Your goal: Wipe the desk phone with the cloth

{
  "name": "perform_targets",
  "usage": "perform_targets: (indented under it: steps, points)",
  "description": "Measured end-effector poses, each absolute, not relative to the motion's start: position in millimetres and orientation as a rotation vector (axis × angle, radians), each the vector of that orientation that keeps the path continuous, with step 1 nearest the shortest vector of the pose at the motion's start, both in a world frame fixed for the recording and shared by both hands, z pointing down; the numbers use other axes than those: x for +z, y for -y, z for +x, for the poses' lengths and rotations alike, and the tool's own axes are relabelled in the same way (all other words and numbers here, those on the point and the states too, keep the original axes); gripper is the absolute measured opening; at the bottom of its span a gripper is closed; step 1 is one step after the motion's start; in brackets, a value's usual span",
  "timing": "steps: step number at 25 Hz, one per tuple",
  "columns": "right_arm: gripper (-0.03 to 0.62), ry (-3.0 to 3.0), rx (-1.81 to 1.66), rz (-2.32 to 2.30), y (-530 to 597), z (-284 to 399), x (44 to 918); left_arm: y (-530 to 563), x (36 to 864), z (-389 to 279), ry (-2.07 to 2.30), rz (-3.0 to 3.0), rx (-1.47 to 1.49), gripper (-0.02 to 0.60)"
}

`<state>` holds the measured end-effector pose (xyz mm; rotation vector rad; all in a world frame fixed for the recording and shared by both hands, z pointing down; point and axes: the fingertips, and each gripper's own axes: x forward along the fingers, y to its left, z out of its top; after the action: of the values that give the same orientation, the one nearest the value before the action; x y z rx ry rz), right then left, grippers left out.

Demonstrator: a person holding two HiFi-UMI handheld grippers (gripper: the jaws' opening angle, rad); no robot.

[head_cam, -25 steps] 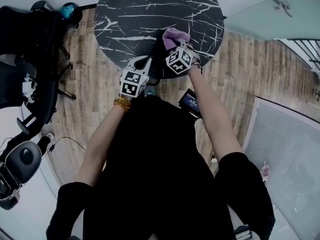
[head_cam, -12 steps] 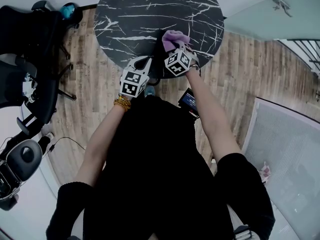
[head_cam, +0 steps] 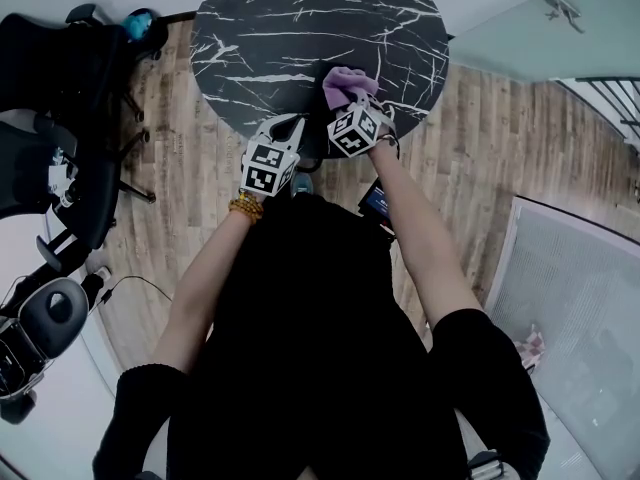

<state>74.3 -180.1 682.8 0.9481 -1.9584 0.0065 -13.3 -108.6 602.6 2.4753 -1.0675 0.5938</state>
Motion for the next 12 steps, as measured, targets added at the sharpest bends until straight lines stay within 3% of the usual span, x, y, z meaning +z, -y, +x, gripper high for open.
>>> perform_targets:
  steps: [12]
  points:
    - [0.058,1.948,0.012,0.927,167.9,68.9,688.4,107.9,602.5,-13.5,1.062,2.477,0.598,0.014]
